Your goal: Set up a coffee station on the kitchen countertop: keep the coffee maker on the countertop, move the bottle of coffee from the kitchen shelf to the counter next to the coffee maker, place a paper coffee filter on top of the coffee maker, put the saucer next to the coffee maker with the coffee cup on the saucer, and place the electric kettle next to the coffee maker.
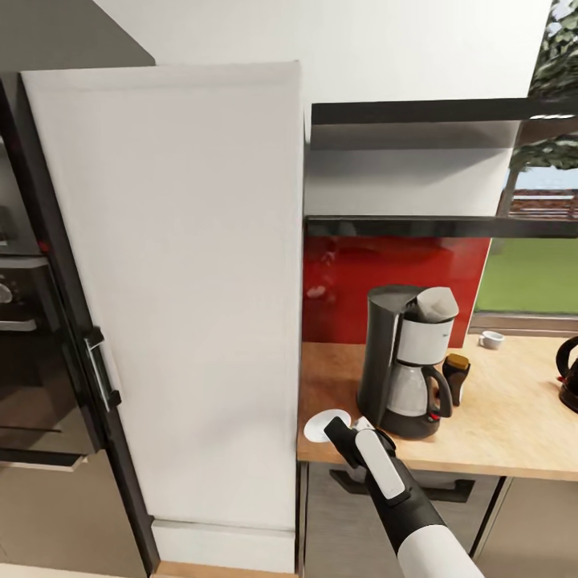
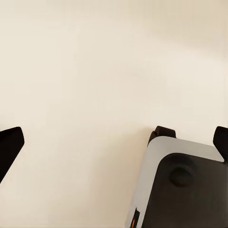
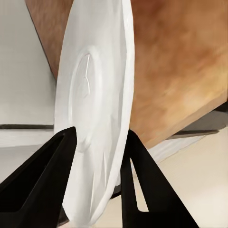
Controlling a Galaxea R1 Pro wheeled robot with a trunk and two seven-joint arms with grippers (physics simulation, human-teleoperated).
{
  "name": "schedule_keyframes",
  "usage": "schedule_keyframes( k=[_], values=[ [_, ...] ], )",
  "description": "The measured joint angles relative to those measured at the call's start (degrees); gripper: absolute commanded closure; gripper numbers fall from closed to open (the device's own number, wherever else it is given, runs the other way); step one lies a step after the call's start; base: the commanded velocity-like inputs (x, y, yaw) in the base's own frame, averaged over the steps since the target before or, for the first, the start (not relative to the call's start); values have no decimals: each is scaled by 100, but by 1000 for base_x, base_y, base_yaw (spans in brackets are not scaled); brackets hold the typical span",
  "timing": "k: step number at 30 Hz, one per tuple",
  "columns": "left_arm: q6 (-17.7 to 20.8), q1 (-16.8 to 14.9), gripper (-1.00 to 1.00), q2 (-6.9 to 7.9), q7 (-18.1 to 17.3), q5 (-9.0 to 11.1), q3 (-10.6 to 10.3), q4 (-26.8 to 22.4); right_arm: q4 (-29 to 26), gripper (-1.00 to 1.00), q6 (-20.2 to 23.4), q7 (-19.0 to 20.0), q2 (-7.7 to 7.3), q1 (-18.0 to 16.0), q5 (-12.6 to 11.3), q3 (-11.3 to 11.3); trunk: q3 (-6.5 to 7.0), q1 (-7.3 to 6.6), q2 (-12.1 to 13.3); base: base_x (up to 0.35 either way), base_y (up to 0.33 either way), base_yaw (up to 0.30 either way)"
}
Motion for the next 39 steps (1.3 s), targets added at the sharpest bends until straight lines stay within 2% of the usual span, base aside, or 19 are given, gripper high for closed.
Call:
schedule_keyframes(
  k=[8, 25, 32, 39],
  values=[
    [7, 0, -100, 0, 0, 0, 0, 0, 11, 100, -288, -3, -8, 0, 3, 8, 0, -1, -1, 101, 0, 0],
    [5, 0, -100, 0, 0, 0, -3, 0, 59, 100, -302, -3, -9, 0, -5, 7, 0, 0, 0, 70, 0, 0],
    [8, 0, -100, 0, 0, 0, -6, 0, 311, 100, -308, 5, -9, 0, -14, -1, 0, 1, 0, 12, 0, 0],
    [9, 0, -100, 0, 0, 0, -8, 0, 332, 100, -309, 6, -9, 0, -14, -1, 0, 0, 0, 44, 0, 0]
  ],
)
